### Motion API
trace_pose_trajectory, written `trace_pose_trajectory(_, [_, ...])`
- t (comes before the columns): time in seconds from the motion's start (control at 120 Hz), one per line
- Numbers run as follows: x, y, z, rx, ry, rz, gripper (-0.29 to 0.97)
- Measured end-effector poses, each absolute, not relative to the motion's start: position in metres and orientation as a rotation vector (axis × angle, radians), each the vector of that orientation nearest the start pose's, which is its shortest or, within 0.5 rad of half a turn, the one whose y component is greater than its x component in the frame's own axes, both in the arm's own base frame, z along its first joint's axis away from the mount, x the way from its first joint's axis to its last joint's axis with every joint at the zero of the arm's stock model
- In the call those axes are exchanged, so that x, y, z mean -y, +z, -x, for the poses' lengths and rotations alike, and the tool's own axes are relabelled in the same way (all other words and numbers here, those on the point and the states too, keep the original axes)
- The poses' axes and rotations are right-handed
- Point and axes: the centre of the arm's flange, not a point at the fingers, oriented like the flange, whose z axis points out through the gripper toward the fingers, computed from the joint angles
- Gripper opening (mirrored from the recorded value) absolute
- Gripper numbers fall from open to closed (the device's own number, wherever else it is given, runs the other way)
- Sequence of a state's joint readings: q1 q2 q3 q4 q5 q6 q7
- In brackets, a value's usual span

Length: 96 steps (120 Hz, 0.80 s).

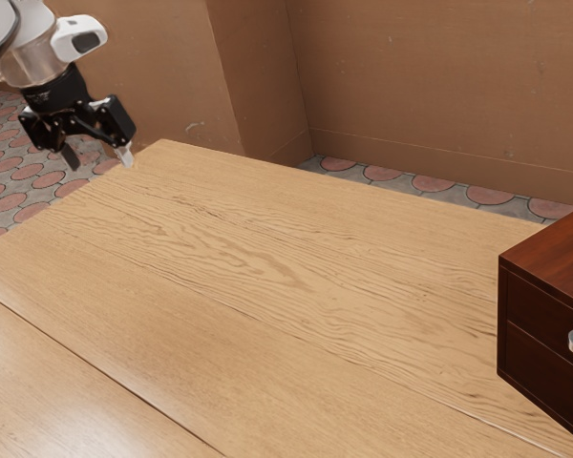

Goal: Pull the drawer handle with one arm to open the drawer

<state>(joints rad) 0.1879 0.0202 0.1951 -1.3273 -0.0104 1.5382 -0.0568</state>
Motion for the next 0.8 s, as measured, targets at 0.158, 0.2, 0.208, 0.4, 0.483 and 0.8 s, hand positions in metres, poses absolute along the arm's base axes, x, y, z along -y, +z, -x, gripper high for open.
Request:
trace_pose_trajectory(0.158, [-0.241, 0.725, -0.496, 0.796, -0.292, 2.993, 0.66])
trace_pose_trajectory(0.2, [-0.245, 0.725, -0.494, 0.809, -0.292, 2.989, 0.66])
trace_pose_trajectory(0.208, [-0.246, 0.725, -0.494, 0.811, -0.292, 2.988, 0.66])
trace_pose_trajectory(0.4, [-0.216, 0.786, -0.475, 0.769, -0.44, 2.979, 0.66])
trace_pose_trajectory(0.483, [-0.171, 0.825, -0.458, 0.694, -0.537, 2.977, 0.66])
trace_pose_trajectory(0.8, [0.137, 0.794, -0.486, 0.415, -0.314, 3.248, 0.65])
